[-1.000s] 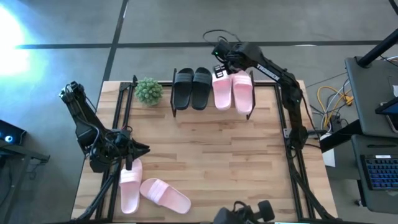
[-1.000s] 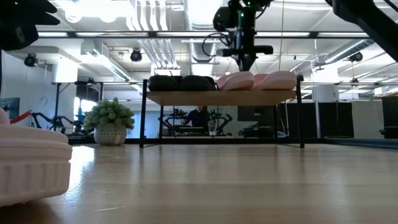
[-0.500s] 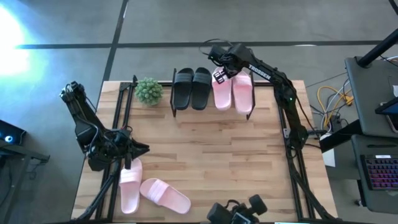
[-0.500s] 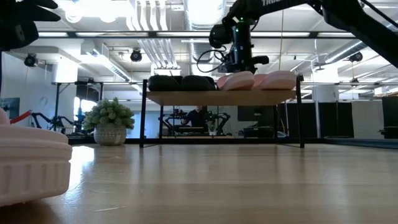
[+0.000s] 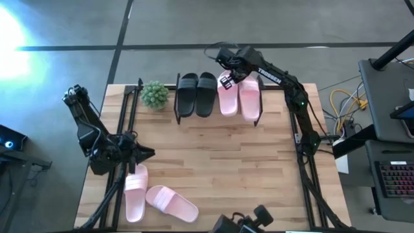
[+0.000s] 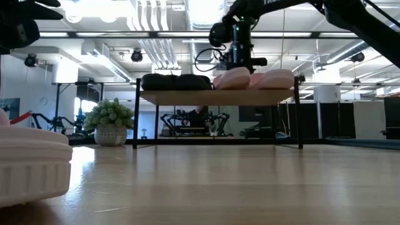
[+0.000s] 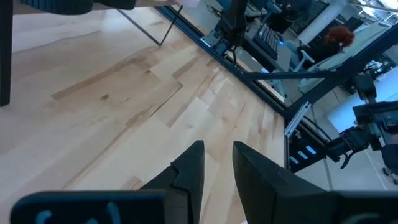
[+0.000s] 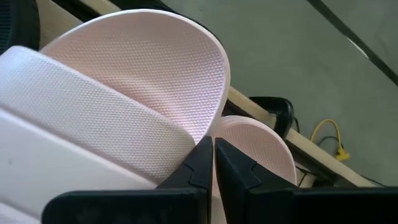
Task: Pick and place slides into the shelf
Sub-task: Put the pink slipper on the shelf
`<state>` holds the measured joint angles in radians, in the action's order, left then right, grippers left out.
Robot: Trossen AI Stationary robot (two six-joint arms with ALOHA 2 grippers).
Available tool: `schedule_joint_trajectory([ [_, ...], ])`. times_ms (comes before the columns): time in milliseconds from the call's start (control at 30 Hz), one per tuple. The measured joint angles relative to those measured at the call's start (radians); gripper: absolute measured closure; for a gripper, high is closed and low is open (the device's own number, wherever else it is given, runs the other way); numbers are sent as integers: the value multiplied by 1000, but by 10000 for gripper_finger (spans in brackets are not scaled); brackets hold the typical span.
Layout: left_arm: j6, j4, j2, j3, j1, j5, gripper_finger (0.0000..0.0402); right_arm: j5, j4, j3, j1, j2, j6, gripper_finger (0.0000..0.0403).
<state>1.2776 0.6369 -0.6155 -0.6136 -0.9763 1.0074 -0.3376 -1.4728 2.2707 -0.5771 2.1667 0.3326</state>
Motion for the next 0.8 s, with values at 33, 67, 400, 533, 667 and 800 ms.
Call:
schedule_joint_trajectory([
  [33, 0, 0, 2, 0, 0, 0, 332, 1, 0, 0, 3, -1, -6, 390],
  [67, 0, 0, 4, 0, 0, 0, 332, 4, 1, 0, 6, -2, -17, 390],
  [400, -1, 2, 1, 0, 0, 0, 332, 62, 21, 11, 26, -17, -26, 390],
  [533, -2, 2, 1, 0, 0, 0, 332, 67, 16, 11, 41, -43, -38, 390],
  [667, -11, 2, 1, 0, 0, 0, 332, 68, -40, 11, 41, -47, -38, 390],
  [800, -11, 3, 1, 0, 0, 0, 332, 62, -95, 6, 41, -47, -38, 390],
])
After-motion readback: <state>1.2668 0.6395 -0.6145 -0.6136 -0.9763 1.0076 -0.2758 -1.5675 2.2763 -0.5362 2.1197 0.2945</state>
